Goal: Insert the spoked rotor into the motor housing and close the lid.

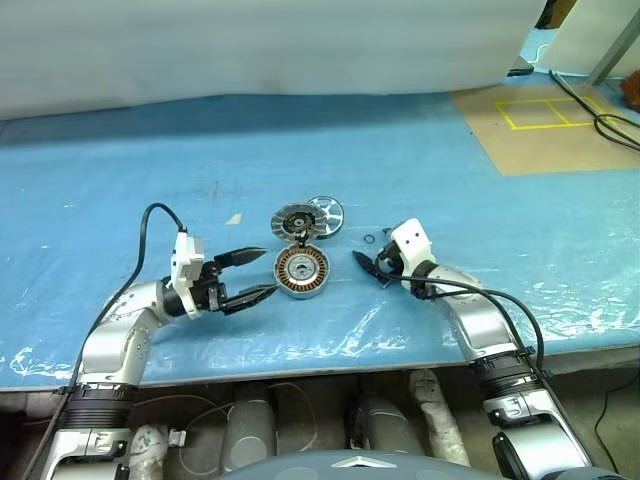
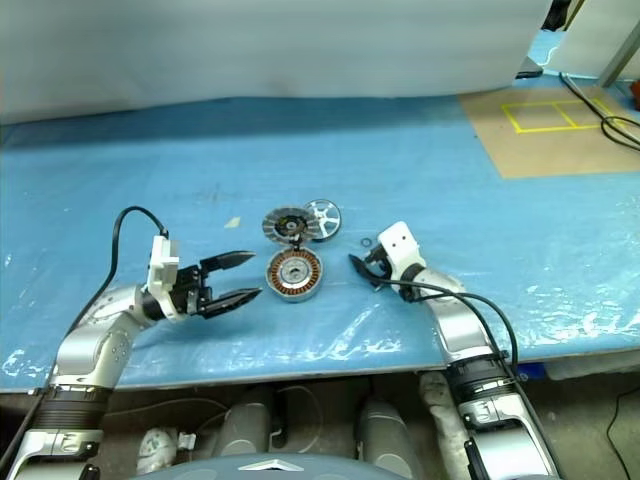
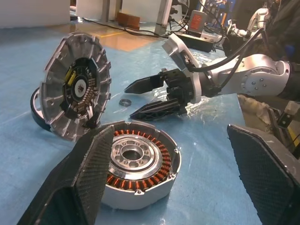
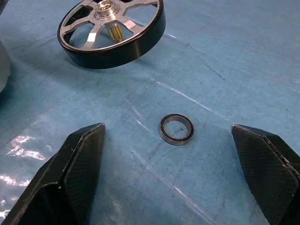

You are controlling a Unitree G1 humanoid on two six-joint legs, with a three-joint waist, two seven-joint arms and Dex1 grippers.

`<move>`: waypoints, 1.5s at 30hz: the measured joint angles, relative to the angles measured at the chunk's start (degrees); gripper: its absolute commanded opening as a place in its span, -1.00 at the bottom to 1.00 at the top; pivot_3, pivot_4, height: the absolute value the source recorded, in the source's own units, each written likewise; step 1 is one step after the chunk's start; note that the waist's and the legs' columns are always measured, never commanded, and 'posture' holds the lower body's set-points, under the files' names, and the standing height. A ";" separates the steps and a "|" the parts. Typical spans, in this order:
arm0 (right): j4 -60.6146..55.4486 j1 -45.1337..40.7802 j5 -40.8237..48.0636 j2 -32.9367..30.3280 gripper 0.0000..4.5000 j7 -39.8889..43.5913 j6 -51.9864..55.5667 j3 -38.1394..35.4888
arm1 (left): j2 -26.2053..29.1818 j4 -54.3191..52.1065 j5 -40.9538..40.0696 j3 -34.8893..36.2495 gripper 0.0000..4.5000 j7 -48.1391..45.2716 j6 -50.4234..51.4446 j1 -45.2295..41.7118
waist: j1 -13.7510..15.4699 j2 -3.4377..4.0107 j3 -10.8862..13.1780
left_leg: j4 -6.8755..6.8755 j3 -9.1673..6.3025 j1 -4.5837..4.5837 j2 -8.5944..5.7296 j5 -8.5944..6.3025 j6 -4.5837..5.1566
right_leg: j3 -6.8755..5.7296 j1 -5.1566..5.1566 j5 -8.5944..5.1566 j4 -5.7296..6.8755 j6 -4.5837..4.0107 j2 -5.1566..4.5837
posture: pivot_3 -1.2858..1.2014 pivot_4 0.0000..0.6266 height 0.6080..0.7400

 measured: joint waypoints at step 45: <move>-19.40 -0.14 10.95 -5.81 -0.77 17.96 15.65 2.48 | 1.96 5.00 3.80 -3.17 0.81 -0.97 -7.55 -1.20 | 0.11 -0.03 -0.02 | -0.03 0.05 -0.06 0.04 -0.02 0.03 | 0.05 -0.10 0.00 0.01 0.00 0.02 | 0.03 -0.52 1.00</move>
